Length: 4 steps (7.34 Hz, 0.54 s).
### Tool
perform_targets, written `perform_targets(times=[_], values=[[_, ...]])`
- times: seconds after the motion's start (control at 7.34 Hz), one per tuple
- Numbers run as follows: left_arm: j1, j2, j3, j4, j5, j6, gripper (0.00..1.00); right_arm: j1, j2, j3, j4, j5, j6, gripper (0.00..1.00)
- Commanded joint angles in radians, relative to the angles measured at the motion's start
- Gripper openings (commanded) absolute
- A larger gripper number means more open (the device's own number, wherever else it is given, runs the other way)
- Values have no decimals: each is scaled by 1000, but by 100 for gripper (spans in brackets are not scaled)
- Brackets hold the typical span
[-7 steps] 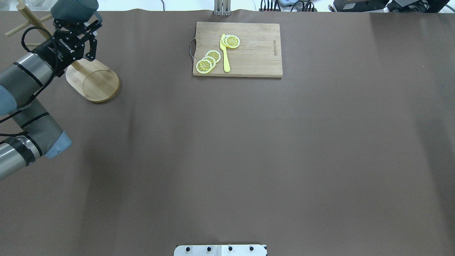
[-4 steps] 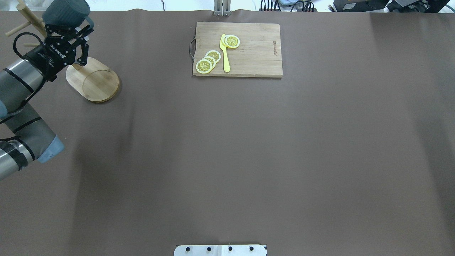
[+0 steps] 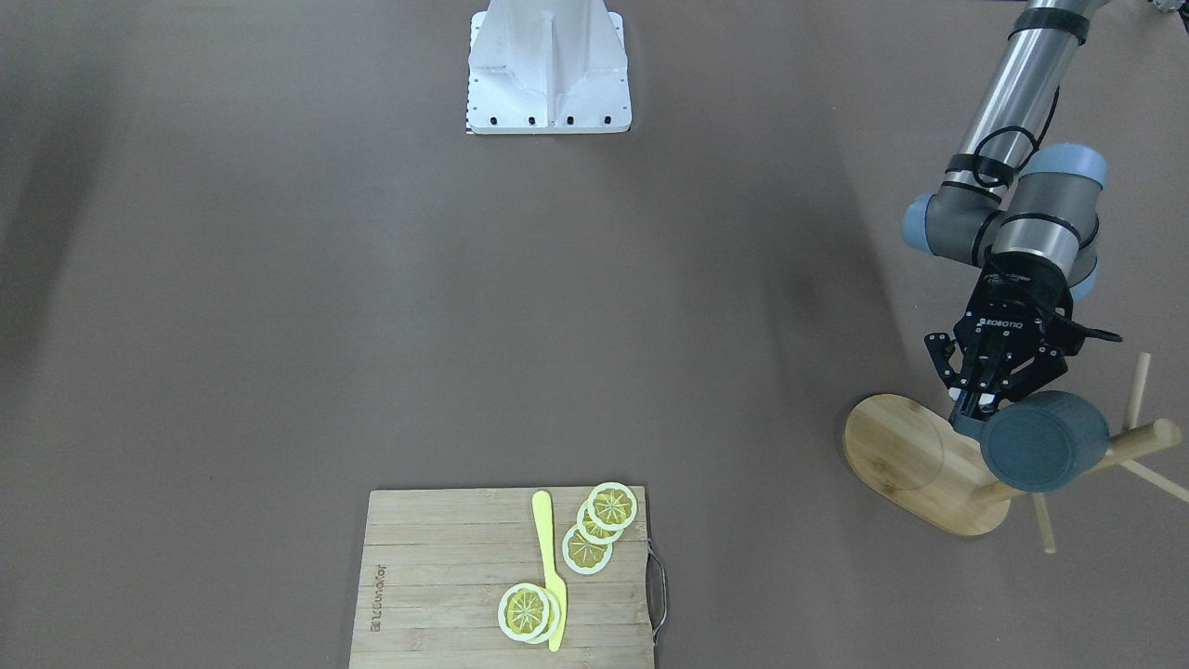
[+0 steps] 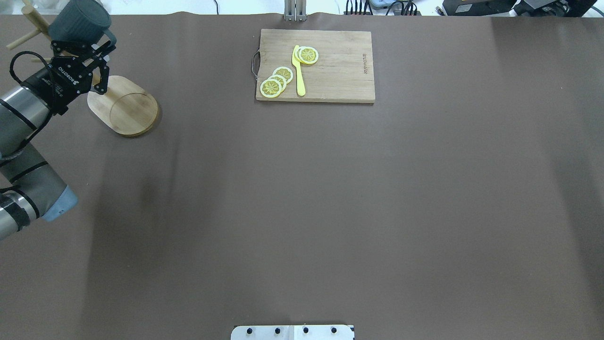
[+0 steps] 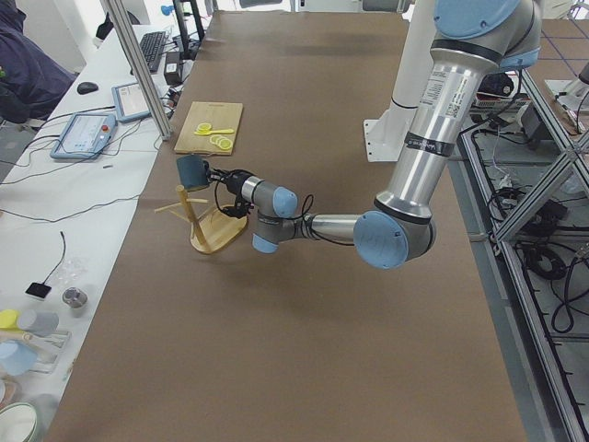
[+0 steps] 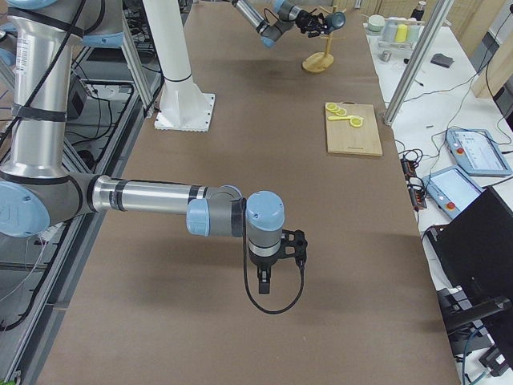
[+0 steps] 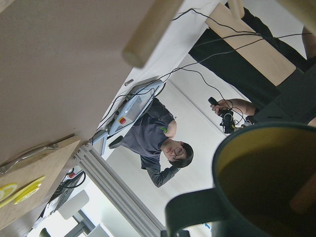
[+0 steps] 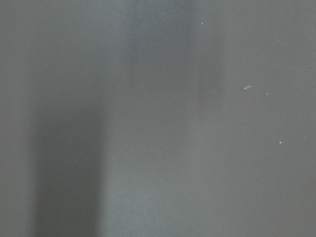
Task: Hang cup on storage rack
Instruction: 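Lower the mug handle onto a peg of the wooden stand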
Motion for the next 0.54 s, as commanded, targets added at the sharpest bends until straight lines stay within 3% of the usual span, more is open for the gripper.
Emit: perform_targets(times=[0.0, 0.41], values=[[-1, 1, 7, -5, 0, 0, 0, 0, 1, 2, 0, 0, 0, 100], [-3, 1, 9, -5, 0, -26, 0, 0, 7, -2, 0, 0, 0, 100]])
